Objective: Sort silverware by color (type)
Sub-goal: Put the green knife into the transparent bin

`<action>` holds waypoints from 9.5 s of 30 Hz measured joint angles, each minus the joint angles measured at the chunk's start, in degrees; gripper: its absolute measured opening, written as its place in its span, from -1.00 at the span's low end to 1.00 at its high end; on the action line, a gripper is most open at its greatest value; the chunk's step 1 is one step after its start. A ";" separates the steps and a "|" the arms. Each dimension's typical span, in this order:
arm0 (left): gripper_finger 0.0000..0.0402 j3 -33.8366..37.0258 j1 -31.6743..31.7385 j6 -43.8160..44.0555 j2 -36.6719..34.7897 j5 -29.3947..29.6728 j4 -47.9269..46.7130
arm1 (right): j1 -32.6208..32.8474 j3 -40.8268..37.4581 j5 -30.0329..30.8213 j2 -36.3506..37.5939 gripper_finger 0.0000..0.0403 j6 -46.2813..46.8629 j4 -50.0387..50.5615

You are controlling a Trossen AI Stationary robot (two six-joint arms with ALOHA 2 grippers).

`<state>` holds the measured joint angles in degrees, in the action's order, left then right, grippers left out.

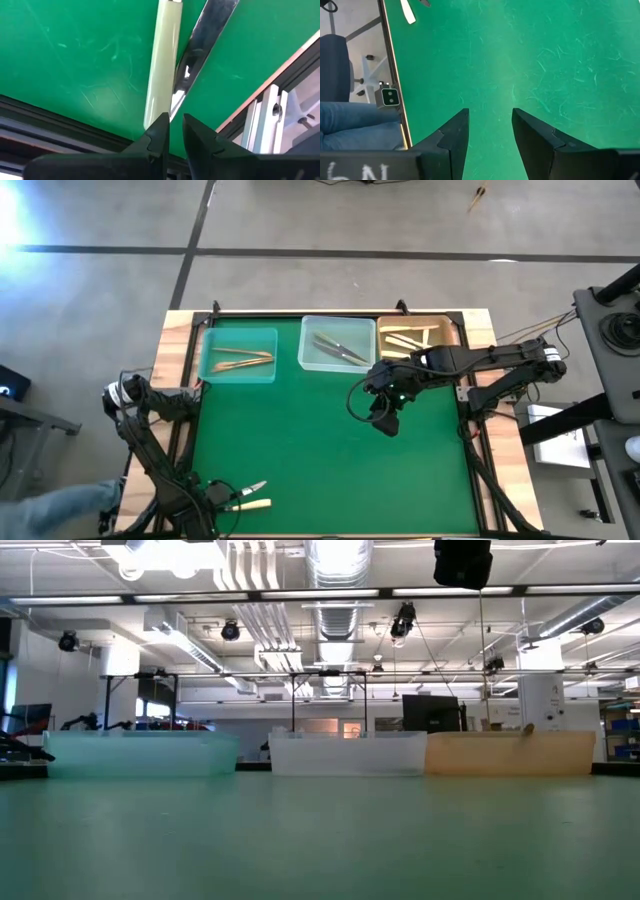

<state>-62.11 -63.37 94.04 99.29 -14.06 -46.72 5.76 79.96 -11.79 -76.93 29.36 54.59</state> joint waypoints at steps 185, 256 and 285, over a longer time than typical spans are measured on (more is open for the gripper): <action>-0.60 -17.75 69.92 -101.55 13.27 24.99 -0.21 | -6.93 3.56 20.82 8.48 -0.30 -6.91 10.62; -0.94 -19.97 71.51 -100.12 17.38 17.57 0.41 | -6.92 3.63 20.81 8.46 -0.30 -6.91 9.65; -0.84 -39.05 84.55 -97.87 16.98 23.83 -5.43 | -6.91 3.63 20.80 8.46 -0.30 -6.91 9.51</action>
<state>-101.15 21.18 -3.84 116.27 9.77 -52.14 -1.15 83.59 9.01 -68.47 22.46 64.10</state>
